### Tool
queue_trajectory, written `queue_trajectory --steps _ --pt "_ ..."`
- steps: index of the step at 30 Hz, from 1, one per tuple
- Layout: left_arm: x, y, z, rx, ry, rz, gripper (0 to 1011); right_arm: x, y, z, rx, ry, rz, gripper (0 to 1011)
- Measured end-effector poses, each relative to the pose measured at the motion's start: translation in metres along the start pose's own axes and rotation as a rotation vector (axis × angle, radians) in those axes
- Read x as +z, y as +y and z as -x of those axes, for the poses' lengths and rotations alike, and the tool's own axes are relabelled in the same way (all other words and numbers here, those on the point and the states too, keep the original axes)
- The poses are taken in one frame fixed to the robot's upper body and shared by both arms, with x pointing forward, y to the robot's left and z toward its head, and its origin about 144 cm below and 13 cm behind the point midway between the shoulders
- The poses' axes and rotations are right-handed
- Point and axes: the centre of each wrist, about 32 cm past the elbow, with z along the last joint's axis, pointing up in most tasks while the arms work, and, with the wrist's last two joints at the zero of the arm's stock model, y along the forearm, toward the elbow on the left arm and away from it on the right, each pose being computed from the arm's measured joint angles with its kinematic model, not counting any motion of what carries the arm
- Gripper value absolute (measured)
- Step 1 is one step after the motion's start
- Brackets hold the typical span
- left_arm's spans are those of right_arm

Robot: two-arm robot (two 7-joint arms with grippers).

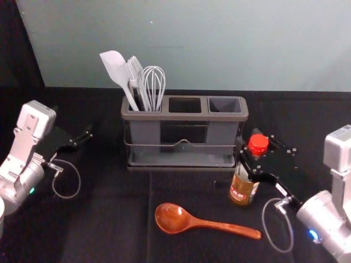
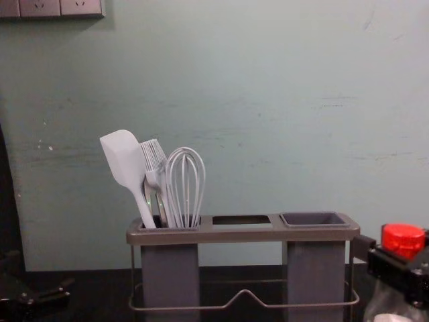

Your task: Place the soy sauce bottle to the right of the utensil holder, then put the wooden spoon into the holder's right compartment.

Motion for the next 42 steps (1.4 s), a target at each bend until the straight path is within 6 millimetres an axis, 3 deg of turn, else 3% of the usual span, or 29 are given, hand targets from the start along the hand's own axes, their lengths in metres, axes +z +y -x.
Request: queue_trajectory --steps 10,23,33,42 --pt "0.0 0.0 0.0 0.0 0.0 0.0 1005 0.005 -0.009 -0.015 -0.011 -0.013 0.005 382" --pt "0.0 0.0 0.0 0.0 0.0 0.0 1005 0.011 -0.018 -0.075 0.056 -0.034 0.028 382" --pt "0.0 0.0 0.0 0.0 0.0 0.0 1005 0.007 -0.002 -0.118 0.07 -0.029 0.036 382" --pt "0.0 0.0 0.0 0.0 0.0 0.0 1005 0.002 0.017 -0.128 0.091 -0.022 0.033 382"
